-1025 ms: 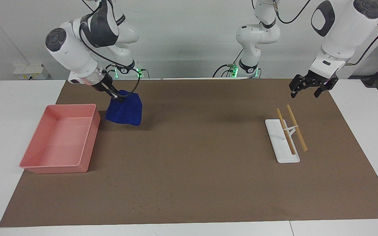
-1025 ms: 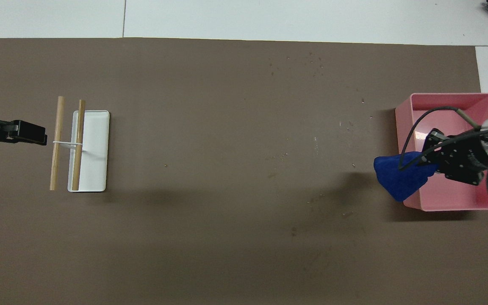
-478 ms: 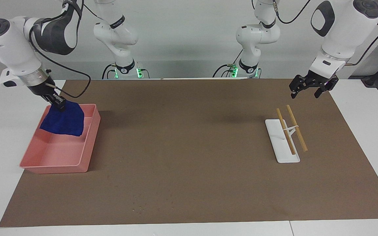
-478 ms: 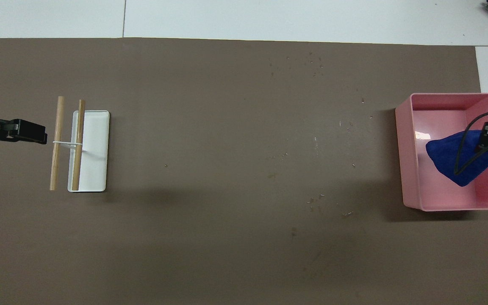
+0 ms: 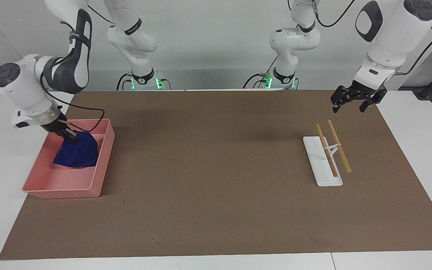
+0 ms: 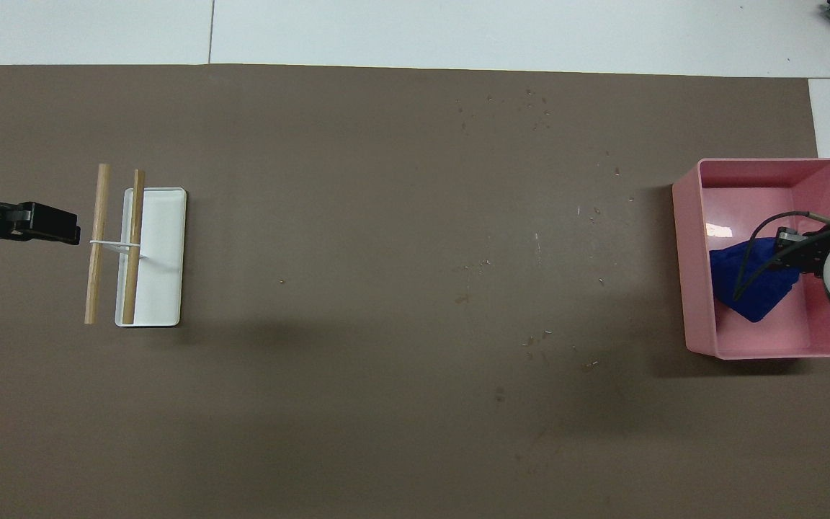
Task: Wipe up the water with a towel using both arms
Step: 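Lower the cloth into the tray and open the right gripper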
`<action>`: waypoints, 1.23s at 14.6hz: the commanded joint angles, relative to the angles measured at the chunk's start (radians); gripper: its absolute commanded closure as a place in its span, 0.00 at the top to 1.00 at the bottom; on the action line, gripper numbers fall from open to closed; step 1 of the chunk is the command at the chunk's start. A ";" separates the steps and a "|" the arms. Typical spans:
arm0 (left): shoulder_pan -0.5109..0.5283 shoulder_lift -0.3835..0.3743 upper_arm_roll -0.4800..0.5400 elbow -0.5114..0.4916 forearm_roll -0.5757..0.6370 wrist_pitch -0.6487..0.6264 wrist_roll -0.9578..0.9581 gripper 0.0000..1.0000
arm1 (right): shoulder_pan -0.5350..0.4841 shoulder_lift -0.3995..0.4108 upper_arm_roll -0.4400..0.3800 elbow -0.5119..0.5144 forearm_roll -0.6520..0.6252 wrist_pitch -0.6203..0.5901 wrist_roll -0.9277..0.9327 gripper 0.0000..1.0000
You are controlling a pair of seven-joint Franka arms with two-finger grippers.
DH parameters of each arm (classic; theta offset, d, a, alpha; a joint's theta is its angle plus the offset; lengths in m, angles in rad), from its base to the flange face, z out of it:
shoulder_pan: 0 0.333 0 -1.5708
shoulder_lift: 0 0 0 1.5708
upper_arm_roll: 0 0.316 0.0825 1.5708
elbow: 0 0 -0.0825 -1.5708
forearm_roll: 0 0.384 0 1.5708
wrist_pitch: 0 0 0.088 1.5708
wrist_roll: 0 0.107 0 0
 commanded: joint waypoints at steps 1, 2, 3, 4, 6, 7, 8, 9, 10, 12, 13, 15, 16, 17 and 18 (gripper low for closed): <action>-0.012 -0.004 0.008 -0.011 -0.011 0.018 -0.006 1.00 | -0.012 -0.032 0.012 -0.072 -0.020 0.034 -0.020 0.00; -0.012 -0.004 0.008 -0.011 -0.010 0.019 -0.006 1.00 | -0.012 -0.039 0.012 -0.090 -0.020 0.042 -0.019 0.00; -0.012 -0.004 0.008 -0.010 -0.011 0.018 -0.006 1.00 | -0.012 -0.041 0.011 -0.099 -0.020 0.040 -0.015 0.00; -0.010 -0.004 0.008 -0.011 -0.010 0.018 -0.006 1.00 | -0.017 -0.055 0.011 -0.119 -0.020 0.026 -0.020 0.00; -0.012 -0.004 0.008 -0.010 -0.010 0.018 -0.006 1.00 | -0.052 -0.081 0.011 -0.181 -0.020 0.042 -0.023 0.03; -0.010 -0.004 0.008 -0.010 -0.010 0.018 -0.004 1.00 | -0.054 -0.088 0.011 -0.197 -0.021 0.043 -0.034 0.09; -0.010 -0.004 0.008 -0.010 -0.010 0.018 -0.004 1.00 | -0.052 -0.090 0.011 -0.201 -0.021 0.045 -0.064 0.28; -0.010 -0.004 0.008 -0.010 -0.010 0.018 -0.004 1.00 | -0.052 -0.090 0.011 -0.201 -0.023 0.043 -0.074 0.55; -0.010 -0.004 0.008 -0.010 -0.010 0.018 -0.006 1.00 | -0.052 -0.090 0.011 -0.198 -0.028 0.042 -0.077 0.80; -0.010 -0.004 0.008 -0.010 -0.010 0.019 -0.006 1.00 | -0.049 -0.082 0.012 -0.170 -0.038 0.029 -0.080 0.99; -0.010 -0.004 0.009 -0.010 -0.010 0.019 -0.006 1.00 | -0.049 -0.081 0.015 -0.150 -0.040 0.025 -0.081 1.00; -0.012 -0.004 0.009 -0.010 -0.010 0.019 -0.006 1.00 | -0.048 -0.093 0.028 -0.101 -0.047 -0.001 -0.084 1.00; -0.010 -0.004 0.008 -0.010 -0.010 0.019 -0.006 1.00 | -0.046 -0.102 0.029 -0.063 -0.049 -0.038 -0.081 1.00; -0.010 -0.004 0.009 -0.010 -0.010 0.019 -0.006 1.00 | -0.046 -0.108 0.041 -0.016 -0.049 -0.076 -0.081 1.00; -0.010 -0.004 0.009 -0.010 -0.010 0.019 -0.006 1.00 | -0.046 -0.114 0.054 0.032 -0.049 -0.114 -0.081 1.00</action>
